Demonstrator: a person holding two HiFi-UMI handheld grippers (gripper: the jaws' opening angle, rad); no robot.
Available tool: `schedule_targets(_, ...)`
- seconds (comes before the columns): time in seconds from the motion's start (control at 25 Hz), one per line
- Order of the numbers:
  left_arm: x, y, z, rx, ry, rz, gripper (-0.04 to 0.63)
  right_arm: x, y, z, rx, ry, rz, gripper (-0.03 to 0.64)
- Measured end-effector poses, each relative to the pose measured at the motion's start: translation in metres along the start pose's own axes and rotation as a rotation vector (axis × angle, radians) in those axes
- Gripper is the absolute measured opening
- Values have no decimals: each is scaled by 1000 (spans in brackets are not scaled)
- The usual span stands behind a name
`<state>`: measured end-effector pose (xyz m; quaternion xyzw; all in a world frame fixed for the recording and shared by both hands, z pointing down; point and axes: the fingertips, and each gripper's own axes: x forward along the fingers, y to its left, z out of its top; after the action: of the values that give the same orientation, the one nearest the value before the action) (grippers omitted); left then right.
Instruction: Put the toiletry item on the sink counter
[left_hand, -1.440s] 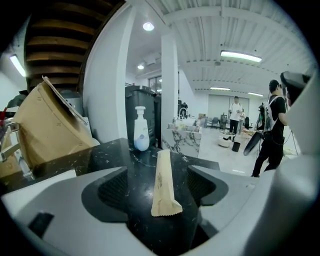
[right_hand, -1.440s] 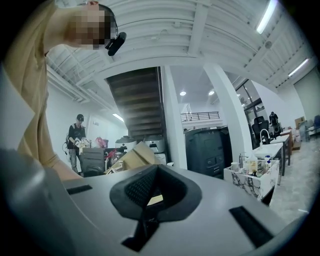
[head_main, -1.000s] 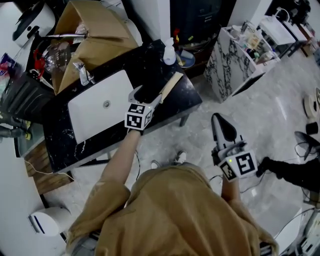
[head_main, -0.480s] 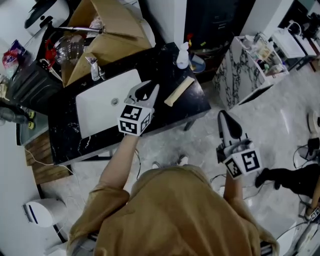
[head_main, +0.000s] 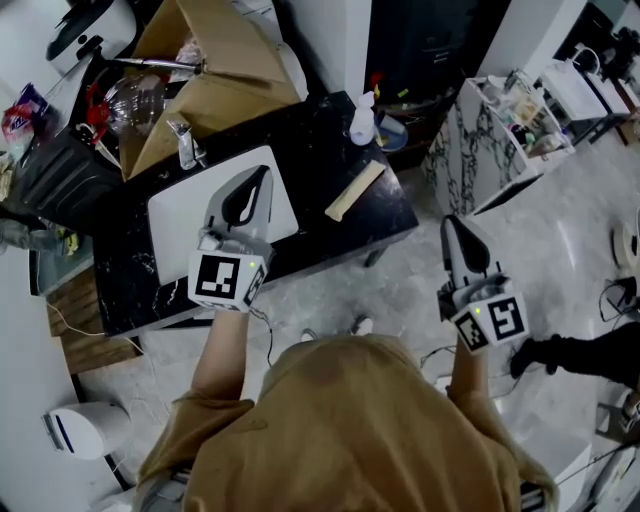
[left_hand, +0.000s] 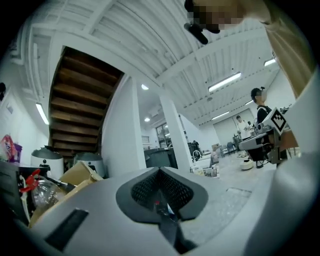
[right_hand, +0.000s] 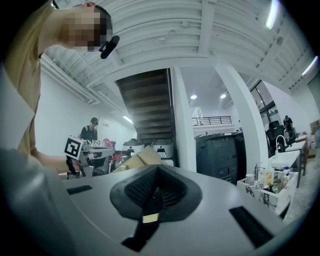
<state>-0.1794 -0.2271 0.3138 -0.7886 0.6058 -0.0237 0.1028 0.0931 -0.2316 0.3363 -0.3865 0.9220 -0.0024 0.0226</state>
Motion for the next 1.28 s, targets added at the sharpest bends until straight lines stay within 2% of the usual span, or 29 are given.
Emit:
schedule_targets(0.44, -62, 37, 34, -4, -71, 138, 5, -4, -18, 12, -22, -6, -40, 3)
schedule_targets(0.72, -83, 33, 39, -31, -94, 165, 5, -5, -17, 15, -23, -2, -37, 3)
schedule_targets(1.04, -98, 16, 14, -101, -46, 169, 5, -10, -11, 14, -37, 5, -20, 3)
schedule_targets(1.28, -102, 17, 20, -96, -65, 183, 5, -16, -4, 14, -34, 6, -15, 3)
